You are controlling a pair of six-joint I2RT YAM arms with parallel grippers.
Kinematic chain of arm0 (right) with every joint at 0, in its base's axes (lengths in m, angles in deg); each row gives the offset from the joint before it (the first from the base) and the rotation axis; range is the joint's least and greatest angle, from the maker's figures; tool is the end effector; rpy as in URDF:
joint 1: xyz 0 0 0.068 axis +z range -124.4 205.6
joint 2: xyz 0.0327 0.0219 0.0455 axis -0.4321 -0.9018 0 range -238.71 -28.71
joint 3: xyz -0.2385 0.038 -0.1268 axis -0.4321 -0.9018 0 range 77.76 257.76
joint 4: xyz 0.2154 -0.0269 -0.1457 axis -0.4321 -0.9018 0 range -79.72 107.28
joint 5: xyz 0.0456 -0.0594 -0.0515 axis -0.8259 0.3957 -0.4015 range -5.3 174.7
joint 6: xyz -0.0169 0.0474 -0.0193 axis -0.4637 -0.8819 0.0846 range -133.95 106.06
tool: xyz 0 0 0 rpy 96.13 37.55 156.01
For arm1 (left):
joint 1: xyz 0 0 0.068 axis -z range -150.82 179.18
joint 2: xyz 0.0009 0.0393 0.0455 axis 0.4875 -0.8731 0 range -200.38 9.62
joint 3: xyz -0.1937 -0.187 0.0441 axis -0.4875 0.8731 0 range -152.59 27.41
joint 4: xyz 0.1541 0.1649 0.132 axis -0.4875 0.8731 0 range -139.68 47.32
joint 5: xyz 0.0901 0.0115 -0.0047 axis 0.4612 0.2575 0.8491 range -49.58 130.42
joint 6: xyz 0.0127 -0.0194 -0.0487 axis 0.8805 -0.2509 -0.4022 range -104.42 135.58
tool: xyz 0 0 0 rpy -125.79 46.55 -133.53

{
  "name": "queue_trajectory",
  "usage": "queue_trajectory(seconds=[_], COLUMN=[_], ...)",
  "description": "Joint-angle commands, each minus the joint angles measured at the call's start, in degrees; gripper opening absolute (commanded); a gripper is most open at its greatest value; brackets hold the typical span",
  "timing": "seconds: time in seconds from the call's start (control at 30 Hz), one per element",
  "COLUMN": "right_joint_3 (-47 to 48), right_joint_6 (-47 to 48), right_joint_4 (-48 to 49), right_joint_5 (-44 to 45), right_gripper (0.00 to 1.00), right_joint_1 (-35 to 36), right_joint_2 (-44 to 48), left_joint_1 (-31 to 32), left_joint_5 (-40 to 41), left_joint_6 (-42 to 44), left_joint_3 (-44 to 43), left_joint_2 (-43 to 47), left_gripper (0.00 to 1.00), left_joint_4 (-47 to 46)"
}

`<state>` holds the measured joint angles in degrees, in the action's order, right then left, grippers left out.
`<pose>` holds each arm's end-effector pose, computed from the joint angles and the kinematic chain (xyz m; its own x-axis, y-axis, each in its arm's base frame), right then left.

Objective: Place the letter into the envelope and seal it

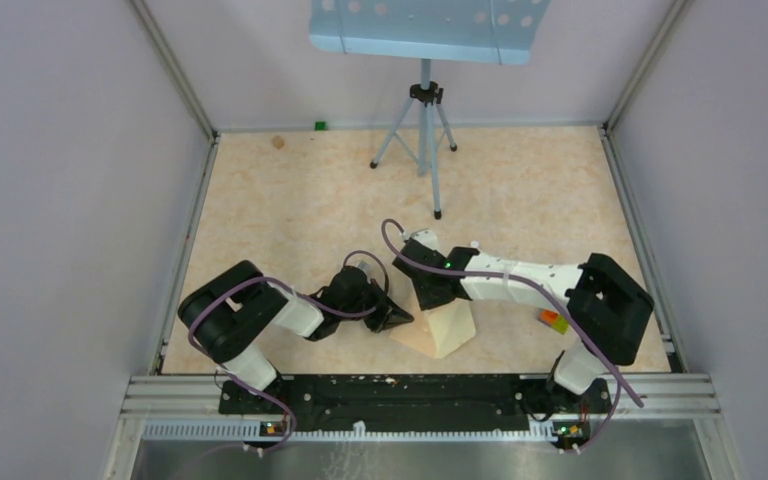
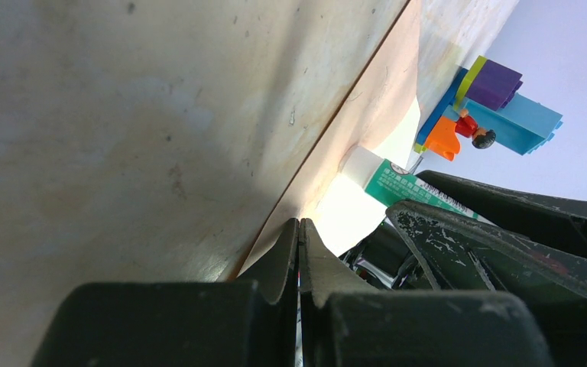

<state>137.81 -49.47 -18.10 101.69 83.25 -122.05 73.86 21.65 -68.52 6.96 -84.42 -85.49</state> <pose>0.1760 0.2584 0.1921 -0.8420 -0.2909 -0.4542 -0.3216 0.9468 -0.0102 0.1700 -0.1843 0.0928 -0.8869 -0.4475 0.1147 -0.3462 0.4794 -0.8065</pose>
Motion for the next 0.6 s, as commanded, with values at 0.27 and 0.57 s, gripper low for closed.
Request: queue_trajectory(seconds=[0.27, 0.57], right_joint_3=[-6.3, -5.7], right_joint_6=[0.7, 2.2], right_joint_4=[-2.9, 0.7], right_joint_5=[2.6, -5.3], right_gripper=[0.00, 0.00], right_joint_1=[-3.6, -8.8], right_joint_2=[4.4, 11.6], left_joint_1=[0.0, 0.0], left_joint_5=[5.1, 5.6], left_joint_6=[2.1, 2.9], left_joint_3=[1.8, 0.9], left_joint_2=[-2.2, -2.0], left_gripper=[0.00, 0.00], left_joint_4=[10.6, 11.6])
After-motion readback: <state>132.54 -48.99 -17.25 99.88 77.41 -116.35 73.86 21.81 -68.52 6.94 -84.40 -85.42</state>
